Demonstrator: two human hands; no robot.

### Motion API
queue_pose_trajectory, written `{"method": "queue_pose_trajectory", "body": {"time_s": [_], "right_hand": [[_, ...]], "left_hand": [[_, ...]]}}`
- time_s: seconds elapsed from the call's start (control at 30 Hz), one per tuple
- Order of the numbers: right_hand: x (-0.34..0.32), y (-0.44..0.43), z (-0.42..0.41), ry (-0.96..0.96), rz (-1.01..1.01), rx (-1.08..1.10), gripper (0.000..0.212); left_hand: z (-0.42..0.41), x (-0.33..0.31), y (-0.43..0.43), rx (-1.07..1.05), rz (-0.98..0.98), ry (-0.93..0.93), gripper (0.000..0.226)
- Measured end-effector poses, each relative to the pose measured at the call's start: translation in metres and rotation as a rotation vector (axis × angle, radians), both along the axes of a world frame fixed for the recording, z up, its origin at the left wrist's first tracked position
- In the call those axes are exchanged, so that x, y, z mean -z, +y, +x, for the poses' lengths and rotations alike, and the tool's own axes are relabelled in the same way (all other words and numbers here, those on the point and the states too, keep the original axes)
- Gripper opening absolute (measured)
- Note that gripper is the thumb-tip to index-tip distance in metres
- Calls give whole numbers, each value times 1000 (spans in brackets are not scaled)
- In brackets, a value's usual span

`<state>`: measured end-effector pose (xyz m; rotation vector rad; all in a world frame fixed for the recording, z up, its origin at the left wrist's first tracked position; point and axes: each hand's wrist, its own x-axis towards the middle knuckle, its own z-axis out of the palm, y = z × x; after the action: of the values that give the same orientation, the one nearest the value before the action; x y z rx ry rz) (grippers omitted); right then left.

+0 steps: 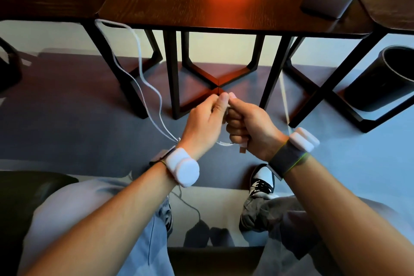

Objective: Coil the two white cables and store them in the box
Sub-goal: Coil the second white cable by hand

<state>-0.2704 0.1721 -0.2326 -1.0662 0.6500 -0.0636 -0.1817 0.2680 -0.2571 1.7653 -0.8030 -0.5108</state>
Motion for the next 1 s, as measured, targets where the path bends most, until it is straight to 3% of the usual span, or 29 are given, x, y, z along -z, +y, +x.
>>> {"method": "queue_pose_trajectory", "body": {"time_s": [0.07,0.13,0.47,0.67,0.8,1.0], "right_hand": [[-2,-5,-2,-1,83,33,53],[-3,-9,-6,-30,150,9,53],[-9,-2,-7,-281,409,-281,50],[-11,-1,-8,-340,495,-138,45],[-16,0,-12,-383,479,-244,54],[-19,4,-18,-410,525,-369,50]], "left_hand": [[2,1,2,64,-23,-290,20],[3,-1,1,86,-74,-395,18],[2,-6,3,50,-120,-124,31],[5,-3,-2,-29,-205,-370,18],[3,0,1,35,-233,-448,10],[1,1,9,95,-307,-510,35]]}}
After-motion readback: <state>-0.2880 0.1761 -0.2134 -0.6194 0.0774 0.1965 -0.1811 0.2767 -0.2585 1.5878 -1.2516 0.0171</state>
